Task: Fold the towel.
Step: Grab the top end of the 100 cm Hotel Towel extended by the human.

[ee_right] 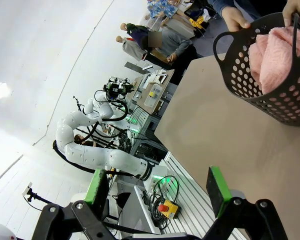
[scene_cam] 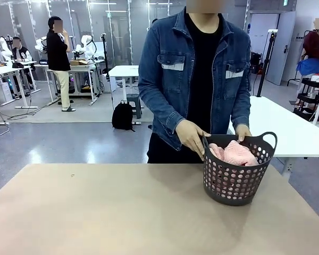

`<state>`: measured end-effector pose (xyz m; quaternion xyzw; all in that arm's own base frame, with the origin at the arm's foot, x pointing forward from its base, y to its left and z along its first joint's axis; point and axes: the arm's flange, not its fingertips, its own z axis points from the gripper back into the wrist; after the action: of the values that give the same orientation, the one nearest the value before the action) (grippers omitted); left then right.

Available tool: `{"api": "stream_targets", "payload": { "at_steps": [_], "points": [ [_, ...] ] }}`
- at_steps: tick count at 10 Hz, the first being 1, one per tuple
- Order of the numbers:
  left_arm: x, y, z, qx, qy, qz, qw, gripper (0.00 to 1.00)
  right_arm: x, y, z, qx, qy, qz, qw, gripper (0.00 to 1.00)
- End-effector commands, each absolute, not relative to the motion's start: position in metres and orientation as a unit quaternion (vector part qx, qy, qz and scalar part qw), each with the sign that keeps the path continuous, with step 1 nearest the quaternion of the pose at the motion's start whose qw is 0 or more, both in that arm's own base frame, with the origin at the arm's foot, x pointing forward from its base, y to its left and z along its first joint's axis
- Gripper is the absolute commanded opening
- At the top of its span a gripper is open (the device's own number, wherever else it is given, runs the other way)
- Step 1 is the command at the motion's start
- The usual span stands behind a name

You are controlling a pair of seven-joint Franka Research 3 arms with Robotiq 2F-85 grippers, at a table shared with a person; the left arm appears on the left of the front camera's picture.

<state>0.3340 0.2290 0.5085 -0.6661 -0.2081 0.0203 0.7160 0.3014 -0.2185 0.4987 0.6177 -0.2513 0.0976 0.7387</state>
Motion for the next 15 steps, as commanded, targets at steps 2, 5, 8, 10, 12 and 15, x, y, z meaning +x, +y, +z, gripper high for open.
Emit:
{"api": "stream_targets", "payload": {
  "at_steps": [2,5,8,10,12,15],
  "points": [
    [0.3332,0.2303,0.508,-0.667,-0.207,0.016,0.715,1.0,0.3015,-0.2189,0.4995,0.62,-0.256,0.101,0.735,1.0],
    [0.3332,0.2303,0.508,-0.667,-0.207,0.016,0.715,1.0,0.3015,-0.2189,0.4995,0.62,-0.256,0.101,0.735,1.0],
    [0.3332,0.2303,0.508,-0.667,-0.207,0.016,0.715,1.0,0.3015,-0.2189,0.4995,0.62,-0.256,0.101,0.735,1.0],
    [0.3332,0.2303,0.508,-0.667,-0.207,0.016,0.715,1.0,0.3015,-0.2189,0.4995,0.62,-0.256,0.101,0.735,1.0],
    [0.3332,0.2303,0.508,-0.667,-0.207,0.016,0.715,1.0,0.3015,-0.2189,0.4995,0.62,-0.256,0.101,0.735,1.0],
    [0.3332,0.2303,0.508,-0.667,-0.207,0.016,0.715,1.0,0.3015,-0.2189,0.4995,0.62,-0.256,0.101,0.735,1.0]
  ]
}}
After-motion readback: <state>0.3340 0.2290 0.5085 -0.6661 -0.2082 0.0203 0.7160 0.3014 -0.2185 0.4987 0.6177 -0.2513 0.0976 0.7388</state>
